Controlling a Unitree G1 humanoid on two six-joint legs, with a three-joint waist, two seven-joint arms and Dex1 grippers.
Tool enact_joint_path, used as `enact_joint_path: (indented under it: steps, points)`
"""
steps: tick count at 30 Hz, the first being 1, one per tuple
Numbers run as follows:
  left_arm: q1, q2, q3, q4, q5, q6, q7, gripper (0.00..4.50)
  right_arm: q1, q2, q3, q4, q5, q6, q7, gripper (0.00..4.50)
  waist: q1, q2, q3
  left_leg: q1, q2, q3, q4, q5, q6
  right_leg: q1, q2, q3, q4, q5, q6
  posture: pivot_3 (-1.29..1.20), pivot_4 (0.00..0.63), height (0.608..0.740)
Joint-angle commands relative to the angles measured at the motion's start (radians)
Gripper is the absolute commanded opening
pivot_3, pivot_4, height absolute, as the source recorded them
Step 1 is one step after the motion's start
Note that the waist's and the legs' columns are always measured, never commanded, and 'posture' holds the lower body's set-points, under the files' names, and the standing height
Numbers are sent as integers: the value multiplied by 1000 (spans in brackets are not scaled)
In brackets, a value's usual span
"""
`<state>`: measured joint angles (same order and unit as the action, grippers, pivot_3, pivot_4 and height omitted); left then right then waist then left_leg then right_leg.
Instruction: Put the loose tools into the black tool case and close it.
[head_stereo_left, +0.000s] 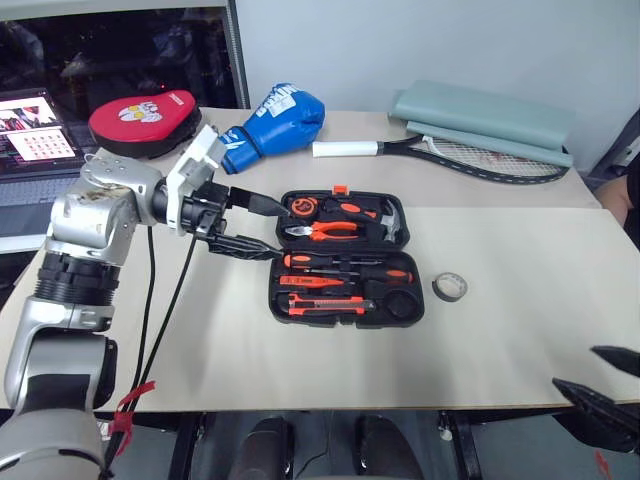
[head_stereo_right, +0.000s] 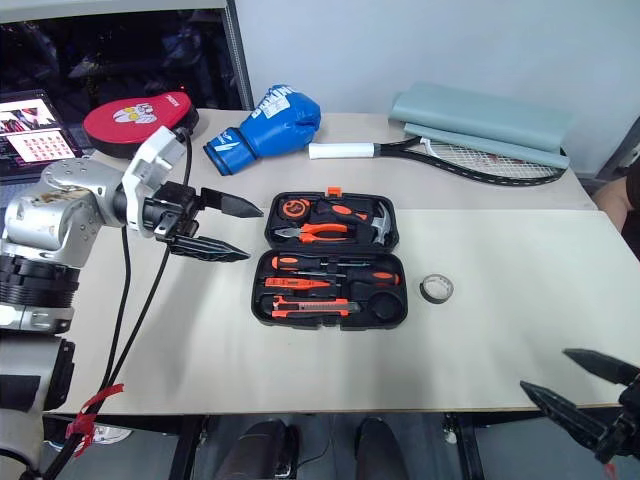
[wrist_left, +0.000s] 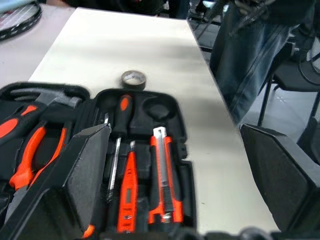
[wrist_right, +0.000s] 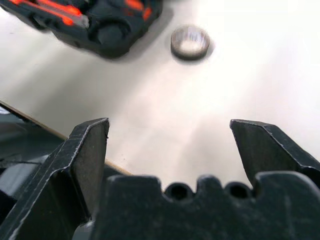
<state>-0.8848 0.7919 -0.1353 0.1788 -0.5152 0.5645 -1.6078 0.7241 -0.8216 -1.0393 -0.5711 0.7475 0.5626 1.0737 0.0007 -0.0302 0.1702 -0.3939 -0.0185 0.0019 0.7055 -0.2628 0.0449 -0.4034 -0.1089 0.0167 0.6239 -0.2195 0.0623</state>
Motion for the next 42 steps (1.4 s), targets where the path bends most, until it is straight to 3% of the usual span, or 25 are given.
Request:
enact_joint_path:
  steps: [1, 8, 11, 19, 20, 25, 30, 33, 38, 42]
  points:
    - [26, 0, 22, -97, -11, -18, 13, 4434, -74, -80, 40, 37, -29, -18, 9, 4500, 1, 0, 0, 2, 0, 0, 0, 0, 0, 1, 0, 0, 0, -1, -2, 0, 150, 737]
    - [57, -11, 41, -200, -46, 39, 60, 4434, -372, -259, 392, 198, -178, -71, -3, 4500, -2, 0, 1, 2, 0, 1, -2, 1, -1, -1, 0, 0, 2, 3, -5, 0, 150, 737]
    - [59, -7, 34, -218, -46, 39, 63, 4434, -647, -312, 691, 338, -287, -101, 19, 4500, -12, 0, 1, 1, -1, 1, -2, 0, -1, -2, 0, 1, 1, 4, -6, 0, 150, 737]
    - [45, -11, 28, -226, -42, 37, 74, 4434, -1048, -244, 1096, 621, -516, -219, 128, 4500, -10, 1, 2, -4, -2, 0, -4, 0, -1, -7, 0, -1, 1, 3, -6, 0, 150, 737]
    - [48, -9, 30, -230, -44, 39, 75, 4500, -1075, -234, 1120, 647, -538, -228, 131, 3971, -10, 1, 2, -5, -3, 1, -4, 0, -1, -9, 0, -1, 2, 3, -6, 0, 150, 737]
    - [69, 1, 37, -253, -49, 41, 81, 4500, -1140, -189, 1174, 729, -603, -263, 127, 2465, -11, 1, 2, -14, -4, 1, -3, 1, -1, -20, -1, 0, 5, 4, -6, 0, 150, 737]
    - [70, -6, 32, -257, -43, 31, 94, 4500, -1153, -154, 1182, 759, -626, -295, 125, 2465, -12, 1, 2, -14, -4, 1, -3, 1, -1, -19, -1, 0, 4, 4, -6, 0, 150, 737]
    - [71, -7, 28, -258, -41, 20, 91, 4500, -1165, -133, 1178, 777, -636, -316, 114, 1800, -13, 1, 2, -13, -4, 1, -3, 1, -1, -19, -1, 0, 5, 4, -6, 0, 150, 737]
    - [70, -7, 20, -260, -35, 4, 85, 4500, -1164, -139, 1156, 724, -615, -307, 145, 197, -14, 1, 2, -12, -4, 1, -3, 1, -2, -19, -1, 0, 6, 4, -6, 0, 150, 737]
    - [68, -11, 15, -264, -37, -2, 86, 4500, -1147, -143, 1153, 688, -614, -301, 155, 44, -14, 1, 2, -12, -4, 1, -3, 1, -2, -19, 0, 0, 6, 4, -6, 0, 150, 737]
